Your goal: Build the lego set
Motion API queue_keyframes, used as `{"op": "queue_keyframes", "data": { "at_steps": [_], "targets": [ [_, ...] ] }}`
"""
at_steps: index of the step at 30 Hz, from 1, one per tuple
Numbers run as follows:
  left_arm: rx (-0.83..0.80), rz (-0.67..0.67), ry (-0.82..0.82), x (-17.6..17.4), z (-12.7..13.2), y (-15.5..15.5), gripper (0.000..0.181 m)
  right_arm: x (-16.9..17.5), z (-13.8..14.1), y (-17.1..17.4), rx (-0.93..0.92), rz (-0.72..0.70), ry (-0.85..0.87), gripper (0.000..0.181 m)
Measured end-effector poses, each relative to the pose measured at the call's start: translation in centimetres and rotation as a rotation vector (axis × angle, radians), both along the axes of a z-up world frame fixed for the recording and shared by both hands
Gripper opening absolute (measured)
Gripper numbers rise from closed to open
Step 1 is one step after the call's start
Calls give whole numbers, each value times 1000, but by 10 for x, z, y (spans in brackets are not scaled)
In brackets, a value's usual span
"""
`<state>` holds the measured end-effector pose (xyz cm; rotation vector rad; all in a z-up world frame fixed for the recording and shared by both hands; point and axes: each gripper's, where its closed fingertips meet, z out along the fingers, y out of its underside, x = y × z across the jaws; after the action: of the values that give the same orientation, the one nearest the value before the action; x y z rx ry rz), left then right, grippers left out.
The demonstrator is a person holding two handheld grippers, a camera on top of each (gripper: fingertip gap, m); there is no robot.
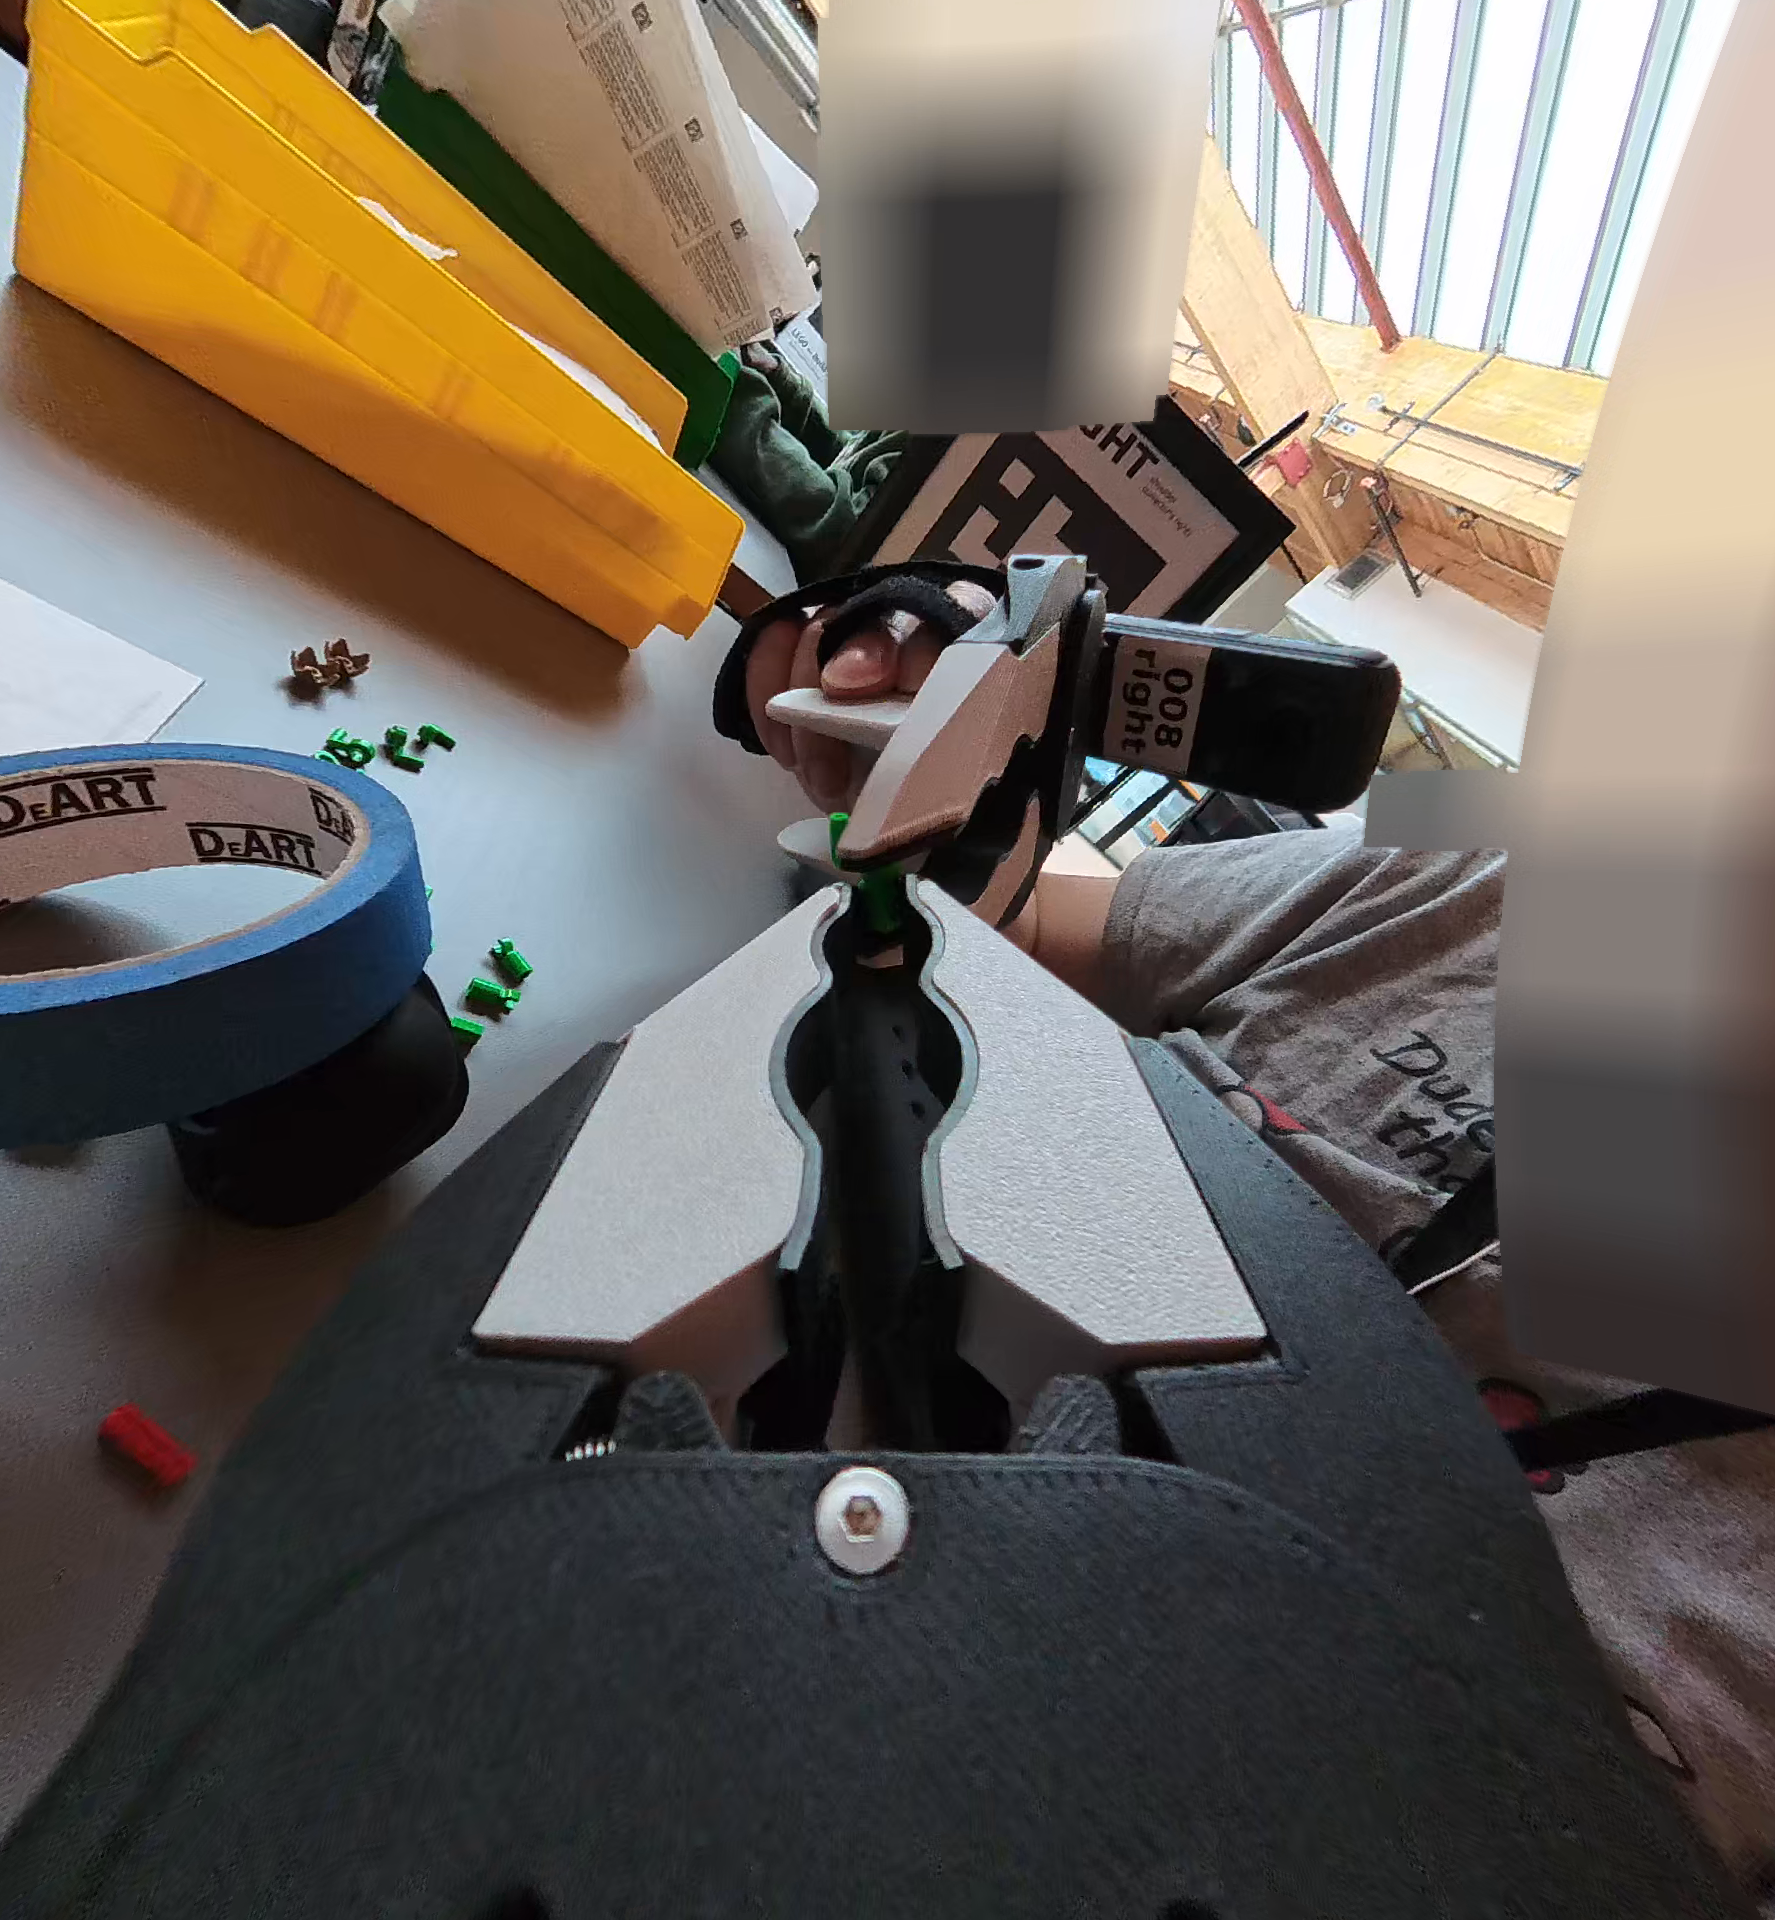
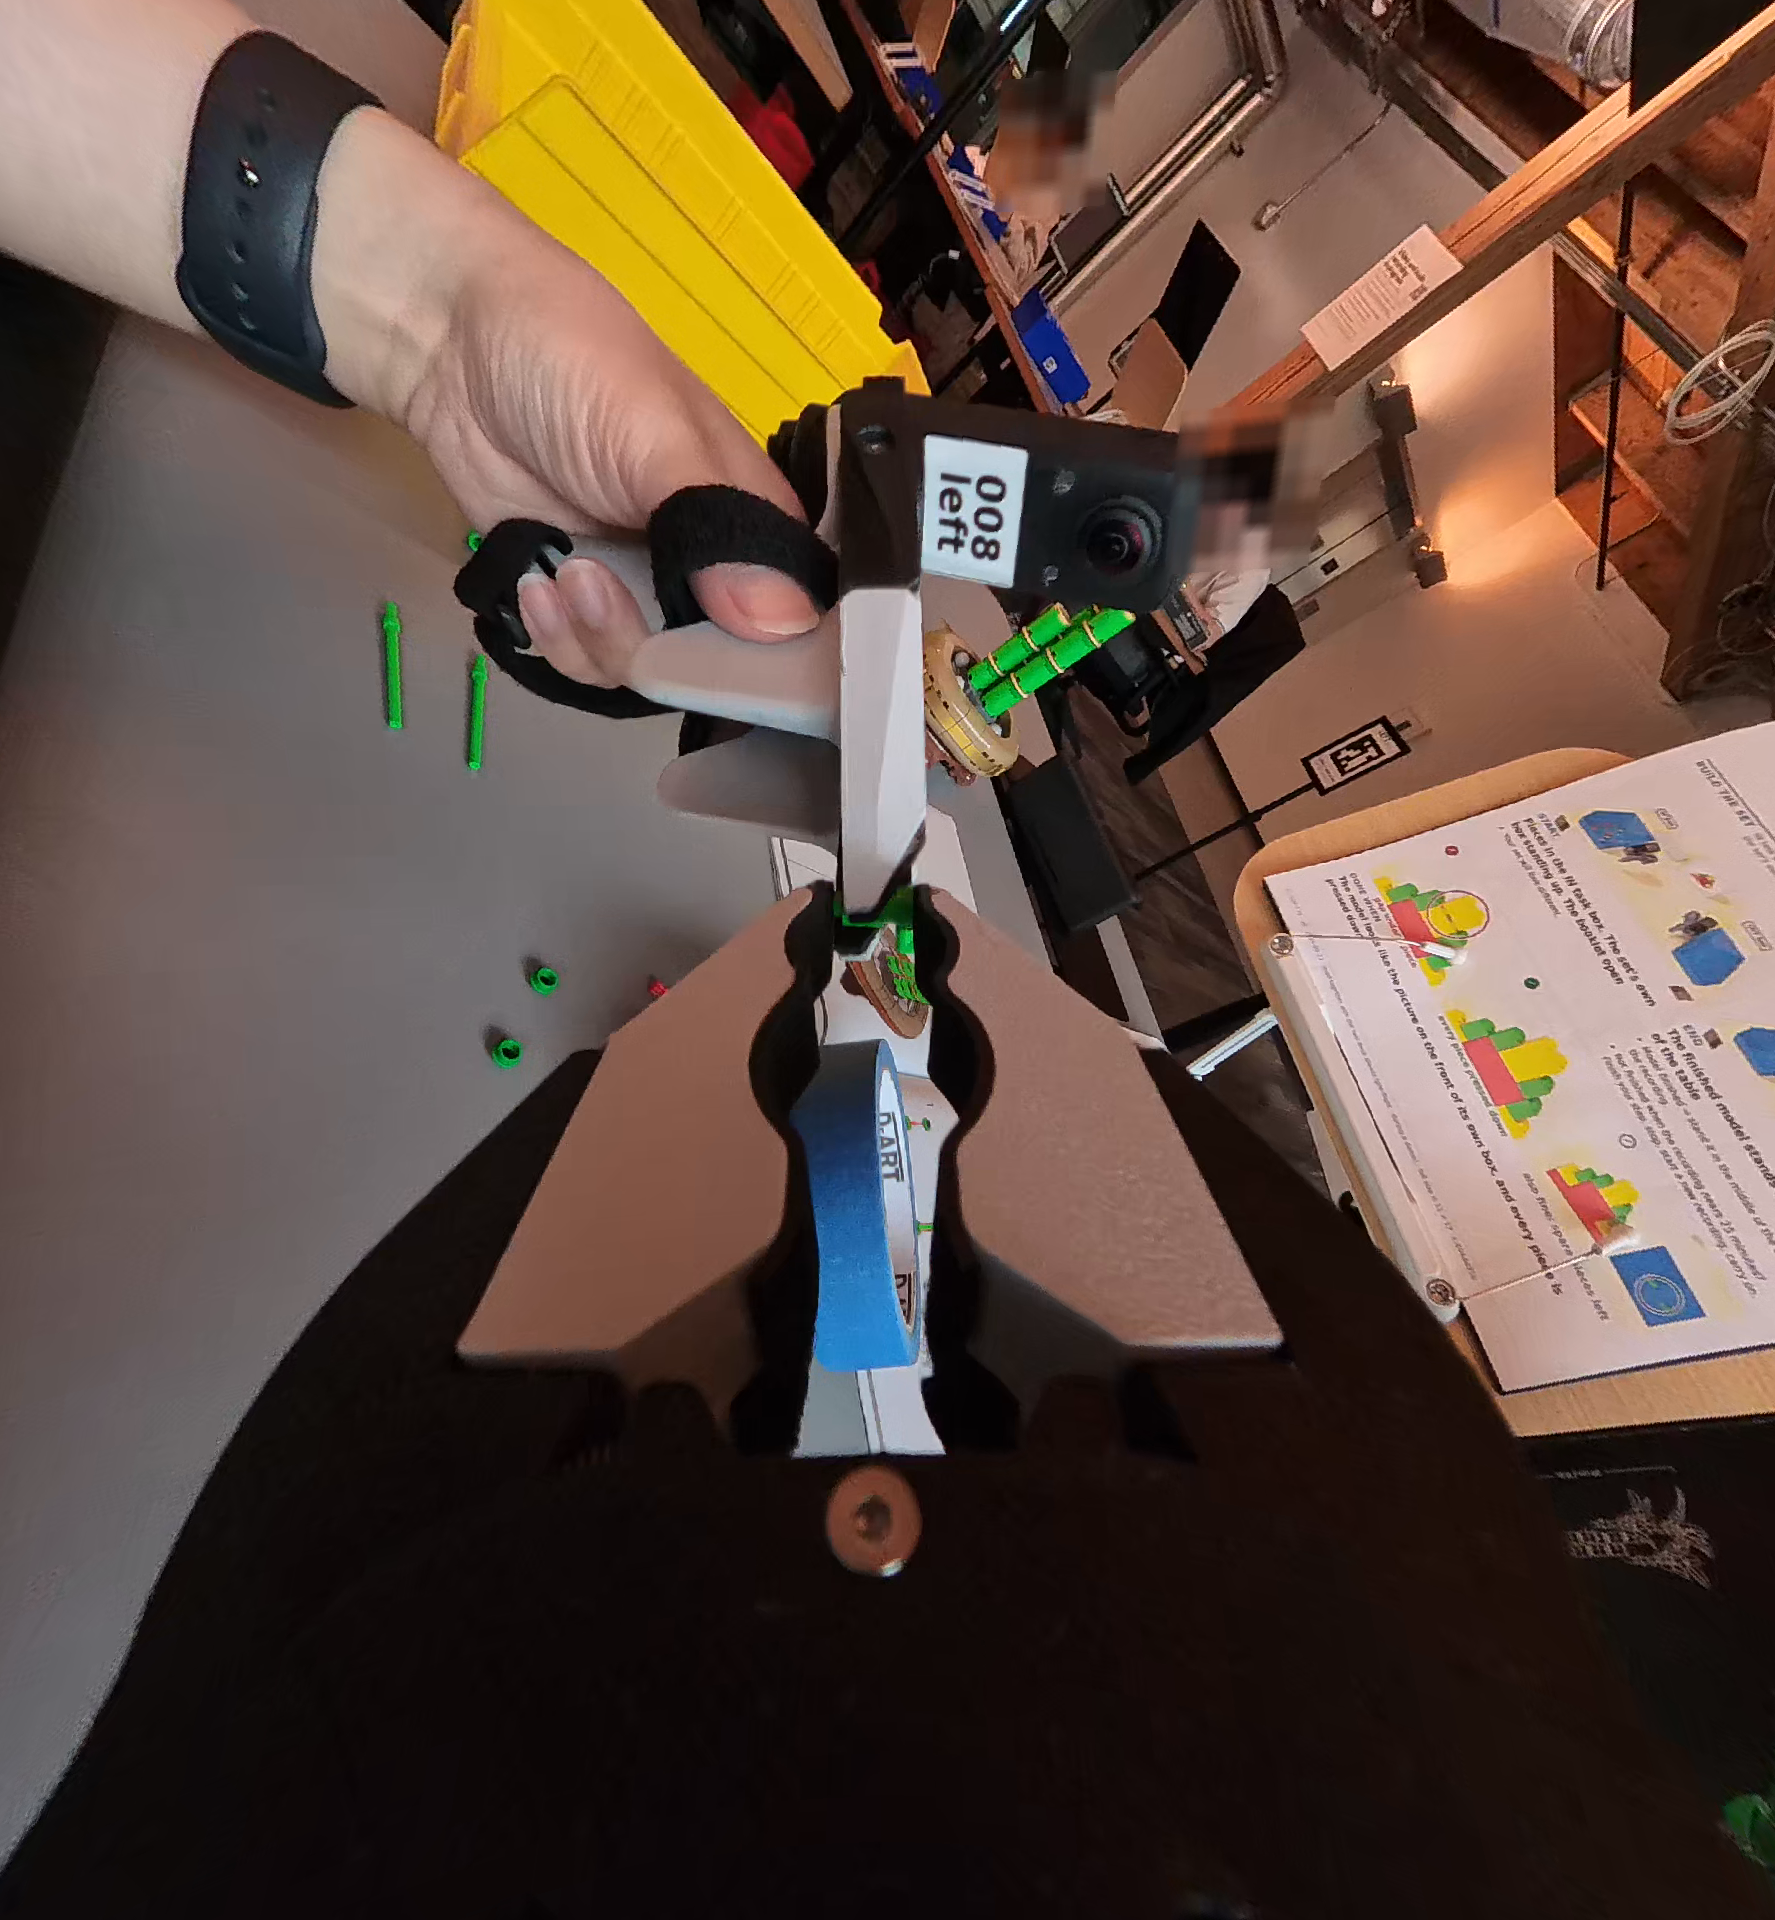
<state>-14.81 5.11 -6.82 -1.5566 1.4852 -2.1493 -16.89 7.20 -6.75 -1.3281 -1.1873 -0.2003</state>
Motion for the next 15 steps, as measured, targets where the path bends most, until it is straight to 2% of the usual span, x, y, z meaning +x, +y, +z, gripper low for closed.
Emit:
{"op": "queue_keyframes", "data": {
  "at_steps": [1, 15],
  "targets": [
    [7, 3, 2, 0, 0, 0, 4, 0, 0, 0, -1, -2, -2, 12],
    [41, 33, 26, -1, -5, 6, 6, 2, -4, 3, -2, -24, -30, 12]
  ]
}}
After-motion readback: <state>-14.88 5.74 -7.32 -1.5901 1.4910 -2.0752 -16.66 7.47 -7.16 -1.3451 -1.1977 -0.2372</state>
